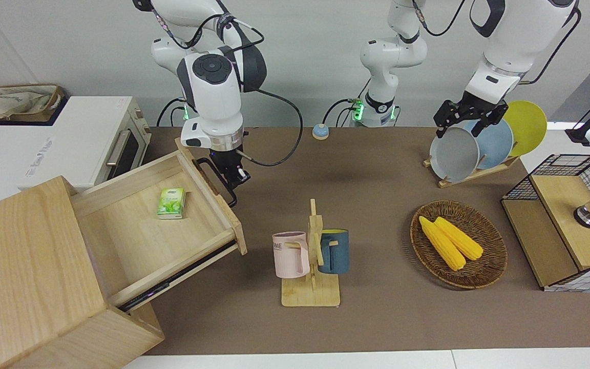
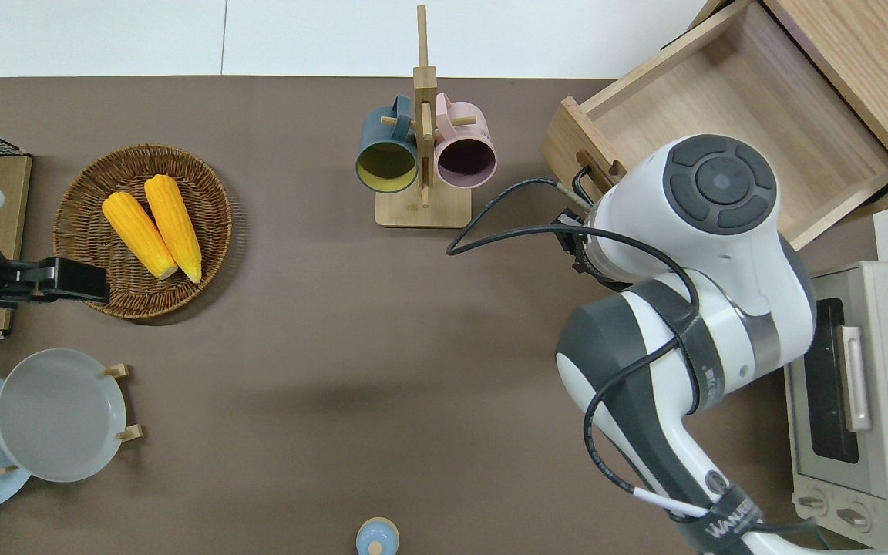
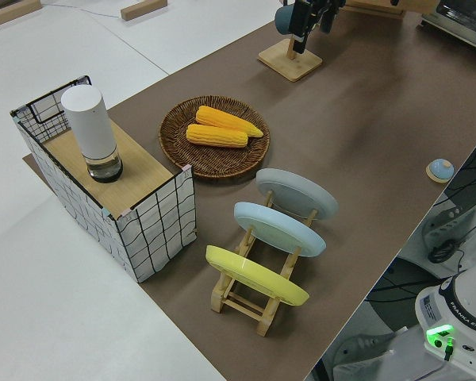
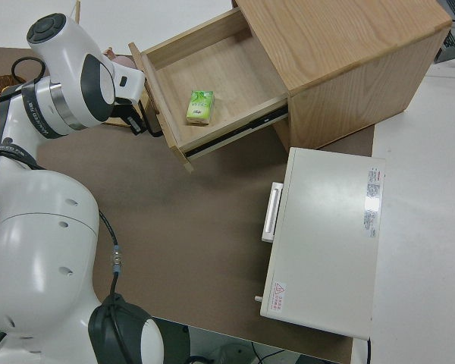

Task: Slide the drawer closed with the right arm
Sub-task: 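Push the drawer front with the right gripper away from the robot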

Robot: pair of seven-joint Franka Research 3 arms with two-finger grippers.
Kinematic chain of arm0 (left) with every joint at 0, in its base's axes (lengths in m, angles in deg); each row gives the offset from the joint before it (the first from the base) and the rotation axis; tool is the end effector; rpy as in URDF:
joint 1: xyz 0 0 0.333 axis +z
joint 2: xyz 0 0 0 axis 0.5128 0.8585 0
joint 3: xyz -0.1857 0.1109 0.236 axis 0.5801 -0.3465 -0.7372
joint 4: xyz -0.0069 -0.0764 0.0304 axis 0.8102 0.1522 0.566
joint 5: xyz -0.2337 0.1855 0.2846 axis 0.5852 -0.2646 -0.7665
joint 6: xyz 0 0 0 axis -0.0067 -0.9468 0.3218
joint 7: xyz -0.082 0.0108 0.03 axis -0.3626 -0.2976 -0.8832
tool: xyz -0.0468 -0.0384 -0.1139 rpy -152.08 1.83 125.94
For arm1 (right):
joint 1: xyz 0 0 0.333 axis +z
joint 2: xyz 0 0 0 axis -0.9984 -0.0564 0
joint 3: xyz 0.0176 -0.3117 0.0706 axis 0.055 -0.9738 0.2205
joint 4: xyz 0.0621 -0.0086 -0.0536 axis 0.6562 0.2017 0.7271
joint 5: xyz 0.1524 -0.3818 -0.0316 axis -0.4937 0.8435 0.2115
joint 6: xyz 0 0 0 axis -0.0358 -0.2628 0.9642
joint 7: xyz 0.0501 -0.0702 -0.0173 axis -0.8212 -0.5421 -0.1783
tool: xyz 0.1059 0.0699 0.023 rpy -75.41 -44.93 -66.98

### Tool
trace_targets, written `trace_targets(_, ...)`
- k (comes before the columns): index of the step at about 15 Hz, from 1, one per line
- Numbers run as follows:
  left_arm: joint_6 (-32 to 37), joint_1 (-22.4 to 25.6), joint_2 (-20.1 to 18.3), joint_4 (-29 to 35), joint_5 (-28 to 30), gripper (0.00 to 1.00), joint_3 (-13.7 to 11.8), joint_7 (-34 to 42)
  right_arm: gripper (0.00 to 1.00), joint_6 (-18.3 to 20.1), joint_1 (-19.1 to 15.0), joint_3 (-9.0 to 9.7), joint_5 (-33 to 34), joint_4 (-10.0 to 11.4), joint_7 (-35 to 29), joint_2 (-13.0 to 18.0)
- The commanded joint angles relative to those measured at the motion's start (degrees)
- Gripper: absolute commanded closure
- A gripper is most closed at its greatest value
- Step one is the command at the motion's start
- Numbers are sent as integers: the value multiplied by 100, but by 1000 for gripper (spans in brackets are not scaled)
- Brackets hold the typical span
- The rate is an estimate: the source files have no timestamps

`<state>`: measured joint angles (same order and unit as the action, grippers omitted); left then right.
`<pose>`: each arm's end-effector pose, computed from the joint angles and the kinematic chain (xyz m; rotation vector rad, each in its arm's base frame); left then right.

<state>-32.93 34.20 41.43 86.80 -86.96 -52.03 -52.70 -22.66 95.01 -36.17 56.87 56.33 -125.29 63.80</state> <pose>0.5676 -0.0181 0.6019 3.1230 0.0166 -0.0205 0.6213 0.2088 0.4653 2.8733 -1.2312 0.0743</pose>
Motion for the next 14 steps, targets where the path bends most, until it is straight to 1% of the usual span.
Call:
trace_targets(1,27,-27,-51,-4,-73,2,-21,28,1000,161,-217,195,133,-371,-135,-279)
trace_targets(3,27,-27,-51,-4,-73,5,-21,36,1000,240,-270,213,221,-547,-126,-385)
trace_targets(4,27,-36,-42,-4,-73,2,-21,28,1000,249,-288,221,230,-600,-126,-411)
trace_targets(5,27,-27,-51,-4,-73,2,-21,36,1000,258,-375,274,230,-635,-126,-446)
trace_targets(7,27,-27,-51,-4,-73,2,-21,28,1000,345,-708,641,448,-696,-117,-543)
trace_targets(8,35,-36,-42,-4,-73,5,-21,36,1000,450,-840,774,589,-749,-109,-622)
trace_targets(9,27,-27,-42,-4,-73,5,-21,36,1000,512,-937,836,642,-854,-117,-675)
trace_targets(10,27,-27,-42,-4,-73,2,-21,36,1000,530,-1017,880,652,-942,-117,-719)
trace_targets(12,35,-27,-42,-4,-73,2,-21,28,1000,539,-1175,968,687,-987,-135,-789)
trace_targets(14,27,-36,-51,-4,-73,5,-13,28,1000,539,-1263,968,757,-1048,-117,-824)
